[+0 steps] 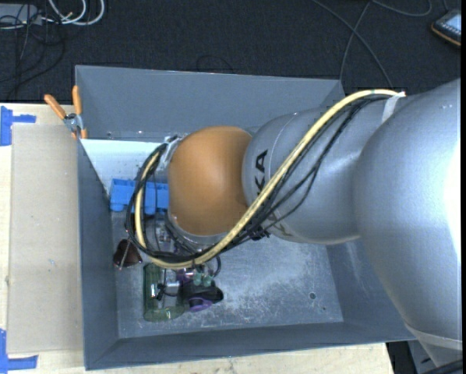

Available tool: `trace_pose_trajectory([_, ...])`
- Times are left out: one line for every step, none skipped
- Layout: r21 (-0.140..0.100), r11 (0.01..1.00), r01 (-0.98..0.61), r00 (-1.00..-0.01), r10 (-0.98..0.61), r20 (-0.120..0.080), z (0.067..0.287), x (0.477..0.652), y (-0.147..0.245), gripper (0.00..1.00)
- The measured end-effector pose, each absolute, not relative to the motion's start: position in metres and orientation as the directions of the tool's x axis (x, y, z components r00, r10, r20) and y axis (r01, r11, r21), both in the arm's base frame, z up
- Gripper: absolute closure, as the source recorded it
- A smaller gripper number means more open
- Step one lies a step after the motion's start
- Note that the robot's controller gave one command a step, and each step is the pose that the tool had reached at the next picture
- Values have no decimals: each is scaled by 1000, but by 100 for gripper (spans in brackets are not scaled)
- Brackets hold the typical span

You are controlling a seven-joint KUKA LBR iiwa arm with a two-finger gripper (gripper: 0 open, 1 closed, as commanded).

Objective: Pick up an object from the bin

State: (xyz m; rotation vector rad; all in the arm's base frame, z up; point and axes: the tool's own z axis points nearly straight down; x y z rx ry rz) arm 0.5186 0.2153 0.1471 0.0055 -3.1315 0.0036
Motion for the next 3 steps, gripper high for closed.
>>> trace_pose_trajectory([-1,1000,2,-1000,2,3,152,521,214,0])
trace_pose_trajectory([2,986,-164,-986,-164,-5,99,571,190,0])
trace_pose_trajectory([0,994,-110,-994,-110,3,69,591,172,0])
